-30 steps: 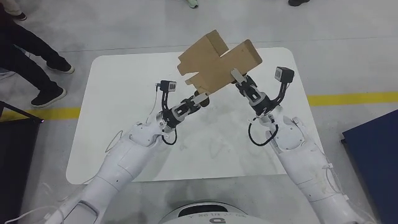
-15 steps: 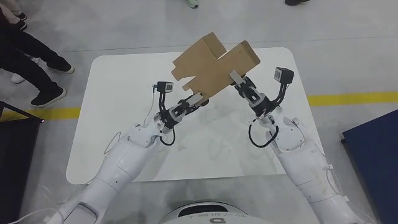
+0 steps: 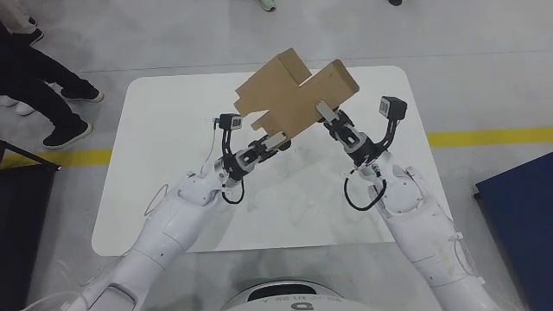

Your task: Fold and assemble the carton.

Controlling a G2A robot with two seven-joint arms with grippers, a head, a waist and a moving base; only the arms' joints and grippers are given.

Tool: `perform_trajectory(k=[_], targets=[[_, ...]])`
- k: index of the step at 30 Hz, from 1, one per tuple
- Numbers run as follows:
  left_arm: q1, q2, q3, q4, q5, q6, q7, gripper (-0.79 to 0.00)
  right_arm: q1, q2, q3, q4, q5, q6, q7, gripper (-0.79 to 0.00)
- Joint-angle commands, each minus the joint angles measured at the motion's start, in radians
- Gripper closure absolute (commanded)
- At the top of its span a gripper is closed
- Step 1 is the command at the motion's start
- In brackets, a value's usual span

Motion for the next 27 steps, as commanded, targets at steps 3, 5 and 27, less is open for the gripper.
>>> perform_trajectory(k=[3,5,27], targets=[[0.0,0.0,-0.004,0.004,-0.012,-0.019,-0.014,0.0,-0.004,-0.001,0.0,0.003,-0.003,0.001,0.002,0.0],[0.002,0.001,-0.009,0.009,-0.008,-0.029,-0.017,0.0,-0.005,-0.002,0.001,0.004,0.0,0.002,-0.001,0.0],[0.029,0.033,-0.076,-0.019,-0.034,-0.053,-0.134,0.0,0.039,0.001,0.107,0.044,0.052,0.001,-0.04,-0.785]])
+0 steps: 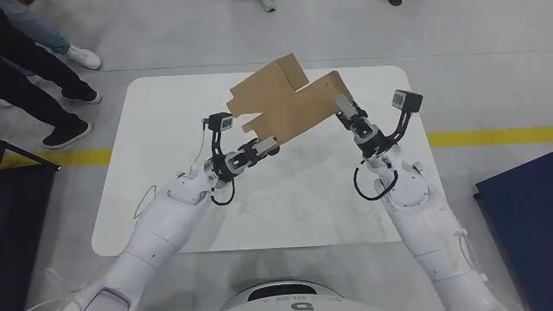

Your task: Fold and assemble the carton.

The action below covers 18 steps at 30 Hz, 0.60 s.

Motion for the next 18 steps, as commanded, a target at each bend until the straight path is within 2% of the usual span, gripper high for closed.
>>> perform_trajectory(k=[1,4,8,12,18], targets=[[0.003,0.005,-0.008,0.003,-0.012,0.004,-0.024,0.0,0.007,0.003,0.053,0.007,-0.022,0.003,-0.047,-0.785],[0.008,0.013,-0.018,0.007,-0.024,0.013,-0.058,0.0,0.005,0.007,0.111,-0.016,-0.03,-0.015,-0.077,-0.785],[0.014,0.019,-0.025,0.006,-0.033,0.031,-0.087,0.0,0.001,0.012,0.139,-0.074,-0.053,-0.067,-0.044,-0.767],[0.017,0.024,-0.027,0.003,-0.033,0.044,-0.1,0.0,0.015,0.016,0.105,-0.097,-0.066,-0.121,0.066,-0.668],[0.016,0.028,-0.024,-0.003,-0.029,0.056,-0.112,0.0,0.075,0.02,0.049,-0.048,-0.113,-0.126,0.201,-0.61]])
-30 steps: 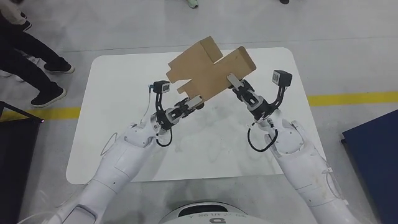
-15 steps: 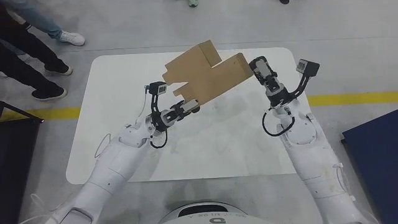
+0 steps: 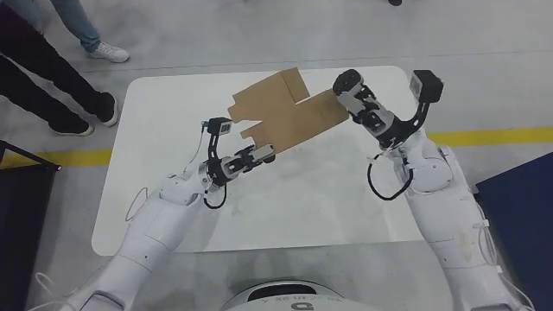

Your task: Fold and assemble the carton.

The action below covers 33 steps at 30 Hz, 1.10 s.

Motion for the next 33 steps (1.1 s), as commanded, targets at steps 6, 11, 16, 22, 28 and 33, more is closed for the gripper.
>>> perform_trajectory(k=[6,11,16,22,28,33], targets=[[-0.002,0.005,0.001,0.0,0.003,0.004,-0.004,0.0,0.053,0.006,-0.022,0.043,0.019,-0.004,0.1,-0.579],[-0.01,0.008,0.001,0.006,-0.007,0.006,-0.006,0.0,0.078,0.014,-0.025,0.061,-0.021,-0.001,0.171,-0.548],[-0.02,0.01,0.002,0.016,-0.012,0.011,-0.011,0.0,0.088,0.02,-0.027,0.067,-0.034,0.001,0.208,-0.56],[-0.039,0.008,0.022,0.03,0.013,0.03,-0.03,0.0,0.128,0.017,-0.037,0.096,-0.101,0.019,0.141,-0.453],[-0.053,0.007,0.035,0.038,0.045,0.032,-0.032,0.0,0.196,0.013,-0.089,0.163,-0.128,0.032,0.176,-0.493],[-0.057,0.009,0.037,0.038,0.059,0.028,-0.028,0.0,0.247,0.014,-0.112,0.212,-0.103,0.039,0.237,-0.514]])
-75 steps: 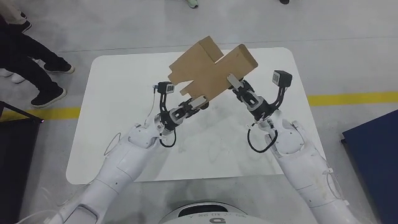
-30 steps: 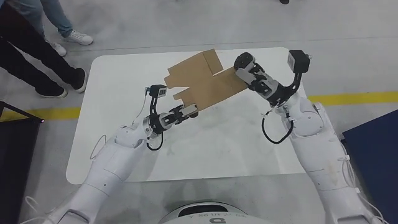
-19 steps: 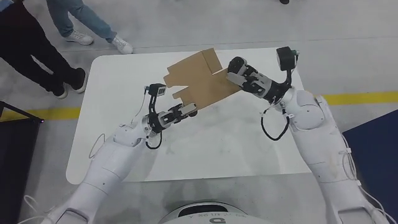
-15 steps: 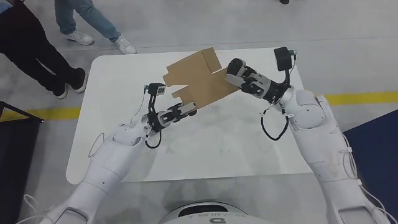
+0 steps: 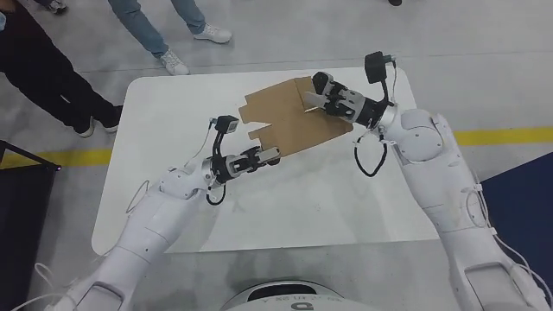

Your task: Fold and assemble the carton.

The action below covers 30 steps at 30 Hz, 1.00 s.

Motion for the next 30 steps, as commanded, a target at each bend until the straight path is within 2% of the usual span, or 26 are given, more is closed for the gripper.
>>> perform_trajectory(k=[1,3,6,7,8,17,20,22,23,25,26,28,30], targets=[[0.0,0.002,0.0,-0.001,0.007,0.0,0.0,0.0,0.015,0.001,-0.008,0.015,0.034,-0.002,0.034,-0.514],[0.001,0.004,0.001,-0.002,0.015,0.002,-0.002,0.0,0.027,0.004,-0.014,0.023,0.053,0.0,0.069,-0.446],[0.002,0.006,0.001,-0.002,0.022,0.0,0.0,0.0,0.044,0.007,-0.021,0.035,0.068,0.003,0.114,-0.246],[0.001,0.007,0.002,-0.002,0.024,0.001,-0.001,0.0,0.048,0.008,-0.023,0.037,0.068,0.002,0.12,-0.089],[0.001,0.007,0.002,-0.002,0.025,0.0,0.0,0.0,0.051,0.009,-0.024,0.04,0.071,0.002,0.123,0.0],[0.001,0.014,-0.007,0.002,0.019,-0.011,0.011,0.0,0.051,0.02,-0.011,0.048,0.088,-0.007,0.139,0.0],[0.001,0.015,-0.01,0.005,0.0,-0.014,0.016,-0.533,0.047,0.025,-0.004,0.045,0.118,-0.008,0.152,0.0],[0.004,0.015,-0.011,0.006,-0.015,-0.017,0.017,-0.566,0.044,0.028,0.0,0.045,0.139,-0.01,0.156,0.0],[0.004,0.016,-0.013,0.007,-0.017,-0.017,0.017,-0.61,0.042,0.029,0.002,0.045,0.15,-0.013,0.158,0.0],[0.007,0.018,-0.016,0.008,-0.016,-0.019,0.019,-0.603,0.039,0.032,0.006,0.044,0.174,-0.016,0.16,0.0],[0.009,0.019,-0.019,0.01,-0.016,-0.022,0.022,-0.625,0.038,0.033,0.008,0.043,0.186,-0.018,0.159,0.0],[0.013,0.022,-0.024,0.014,-0.01,-0.026,0.026,-0.622,0.036,0.035,0.011,0.042,0.202,-0.019,0.162,0.0],[0.016,0.025,-0.029,0.02,-0.003,-0.03,0.03,-0.563,0.034,0.038,0.014,0.041,0.208,-0.018,0.165,0.0]])
